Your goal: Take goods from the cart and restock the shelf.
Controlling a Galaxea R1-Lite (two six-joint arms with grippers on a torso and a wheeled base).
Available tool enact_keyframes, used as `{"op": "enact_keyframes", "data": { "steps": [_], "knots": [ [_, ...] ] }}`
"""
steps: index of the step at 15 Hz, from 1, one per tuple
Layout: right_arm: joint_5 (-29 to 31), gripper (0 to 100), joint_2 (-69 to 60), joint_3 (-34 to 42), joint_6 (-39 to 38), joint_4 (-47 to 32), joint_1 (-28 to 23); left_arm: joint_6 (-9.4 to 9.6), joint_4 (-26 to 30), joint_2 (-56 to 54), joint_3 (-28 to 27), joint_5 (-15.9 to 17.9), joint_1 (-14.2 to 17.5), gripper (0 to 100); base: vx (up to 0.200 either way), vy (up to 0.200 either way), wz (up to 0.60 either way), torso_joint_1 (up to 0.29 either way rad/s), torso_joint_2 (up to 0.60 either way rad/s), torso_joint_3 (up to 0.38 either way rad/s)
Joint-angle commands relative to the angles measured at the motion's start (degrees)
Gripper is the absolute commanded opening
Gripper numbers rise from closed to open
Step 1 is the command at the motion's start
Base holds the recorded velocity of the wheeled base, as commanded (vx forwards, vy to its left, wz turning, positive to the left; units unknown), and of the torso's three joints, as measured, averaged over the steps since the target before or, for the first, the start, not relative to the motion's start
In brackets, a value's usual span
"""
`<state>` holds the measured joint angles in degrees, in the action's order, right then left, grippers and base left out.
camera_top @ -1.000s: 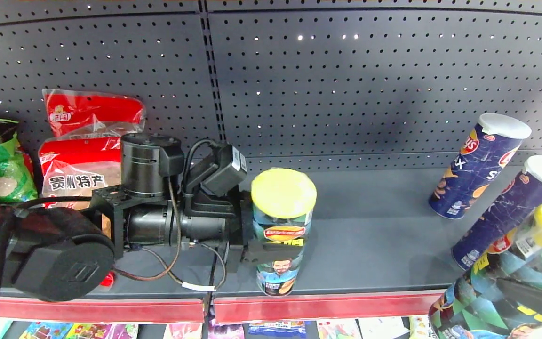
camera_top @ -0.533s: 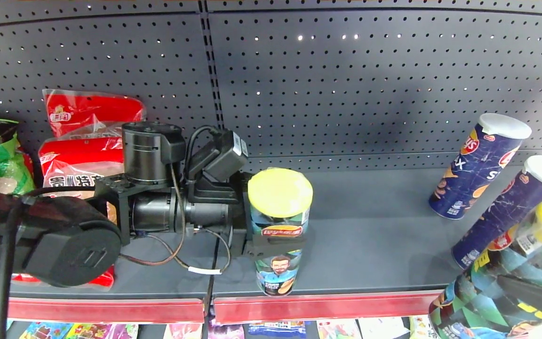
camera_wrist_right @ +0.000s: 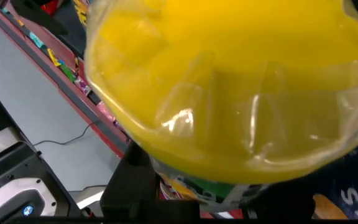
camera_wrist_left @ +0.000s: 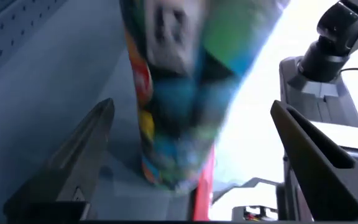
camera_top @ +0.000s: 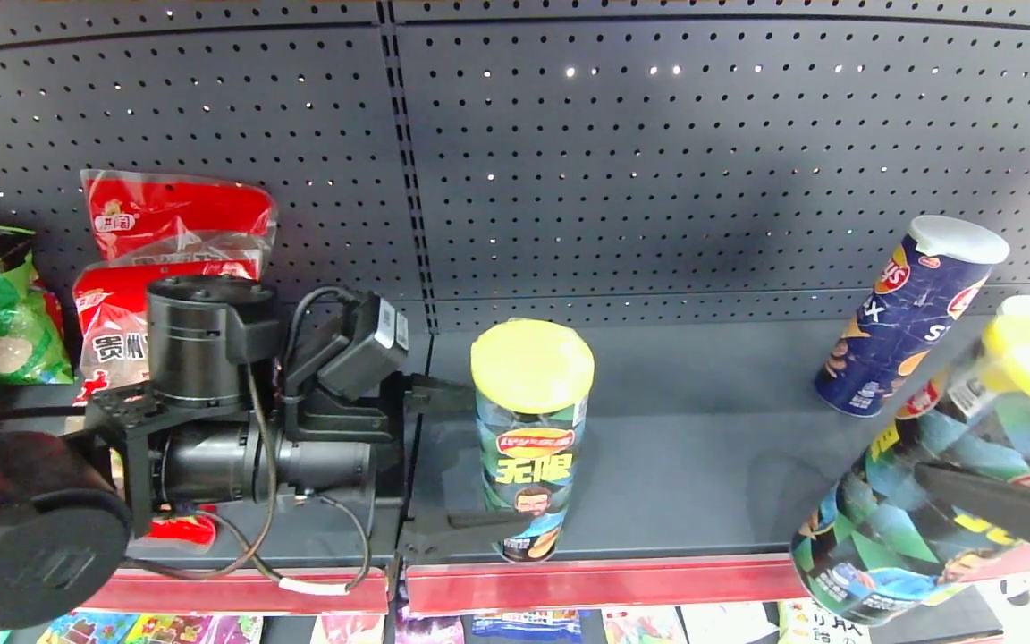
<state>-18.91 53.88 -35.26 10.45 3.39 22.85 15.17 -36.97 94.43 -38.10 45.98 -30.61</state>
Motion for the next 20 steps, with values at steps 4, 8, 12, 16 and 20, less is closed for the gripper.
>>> {"op": "enact_keyframes", "data": {
  "steps": [4,8,12,16,20],
  "knots": [
    [0.2,0,19.3,-11.7,-0.1,7.2,5.0,-1.63,0.0,-9.2,9.0,-0.5,1.7,100,0.0,0.0,0.0,0.0,0.0,0.0],
    [0.5,0,28.9,-17.7,0.0,12.1,6.9,-2.77,0.0,-12.7,12.3,-0.6,3.3,100,0.0,0.0,0.0,0.0,0.0,0.0],
    [0.4,0,35.3,-23.9,0.0,13.2,7.2,-4.97,0.0,-16.2,15.7,-1.6,4.2,100,0.0,0.0,0.0,0.0,0.0,0.0],
    [0.4,0,41.6,-29.3,0.0,13.3,8.0,-4.97,0.0,-17.3,17.8,-2.9,4.3,100,0.0,0.0,0.0,0.0,0.0,0.0],
    [0.0,0,47.7,-35.2,0.0,13.3,8.1,-6.02,0.0,-18.5,18.5,-4.5,4.3,100,0.0,0.0,0.0,0.0,0.0,0.0]
  ]
}}
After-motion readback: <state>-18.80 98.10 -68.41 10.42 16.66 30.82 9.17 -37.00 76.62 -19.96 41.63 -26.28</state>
